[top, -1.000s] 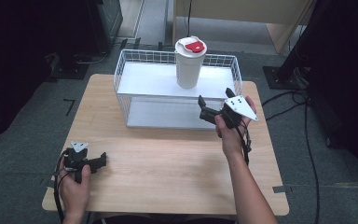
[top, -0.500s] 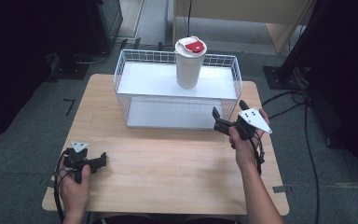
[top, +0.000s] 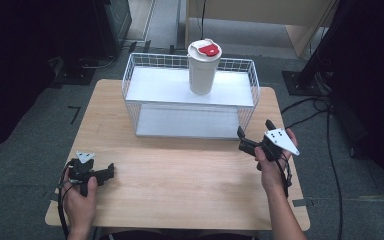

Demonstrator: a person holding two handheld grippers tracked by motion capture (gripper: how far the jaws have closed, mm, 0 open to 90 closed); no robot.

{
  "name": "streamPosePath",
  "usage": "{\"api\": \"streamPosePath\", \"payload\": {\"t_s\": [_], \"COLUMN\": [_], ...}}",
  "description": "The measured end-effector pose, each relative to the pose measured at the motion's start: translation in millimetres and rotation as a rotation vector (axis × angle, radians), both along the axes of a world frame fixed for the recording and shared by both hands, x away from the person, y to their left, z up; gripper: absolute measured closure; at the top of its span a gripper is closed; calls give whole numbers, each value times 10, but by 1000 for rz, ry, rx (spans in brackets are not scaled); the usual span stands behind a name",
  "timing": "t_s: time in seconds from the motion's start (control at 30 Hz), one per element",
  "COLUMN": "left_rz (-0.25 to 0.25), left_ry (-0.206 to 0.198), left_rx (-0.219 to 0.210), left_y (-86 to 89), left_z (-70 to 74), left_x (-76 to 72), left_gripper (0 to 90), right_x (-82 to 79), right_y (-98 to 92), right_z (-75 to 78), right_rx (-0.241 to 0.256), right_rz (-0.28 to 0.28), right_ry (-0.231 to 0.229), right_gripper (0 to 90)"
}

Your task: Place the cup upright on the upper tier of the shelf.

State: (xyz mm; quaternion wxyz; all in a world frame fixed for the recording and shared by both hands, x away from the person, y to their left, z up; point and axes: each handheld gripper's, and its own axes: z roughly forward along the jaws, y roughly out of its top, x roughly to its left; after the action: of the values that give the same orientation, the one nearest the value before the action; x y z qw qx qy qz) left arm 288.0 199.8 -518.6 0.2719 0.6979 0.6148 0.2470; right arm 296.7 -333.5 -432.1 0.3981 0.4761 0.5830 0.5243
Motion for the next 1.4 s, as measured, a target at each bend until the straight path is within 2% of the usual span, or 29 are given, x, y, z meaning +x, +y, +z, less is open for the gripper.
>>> {"api": "streamPosePath", "payload": {"t_s": [0.93, 1.4], "left_rz": [0, 0], "left_ry": [-1, -1], "left_rx": [0, -1], "left_y": [-1, -1], "left_z": [0, 0], "left_x": [0, 0], "left_gripper": [0, 0], "right_x": [-379, -591], "right_y": [-383, -530], "right_z": [-506, -742], "right_rx": [-15, -17], "right_rz": [-71, -88], "right_ry": [124, 210], "right_gripper": [0, 0]}}
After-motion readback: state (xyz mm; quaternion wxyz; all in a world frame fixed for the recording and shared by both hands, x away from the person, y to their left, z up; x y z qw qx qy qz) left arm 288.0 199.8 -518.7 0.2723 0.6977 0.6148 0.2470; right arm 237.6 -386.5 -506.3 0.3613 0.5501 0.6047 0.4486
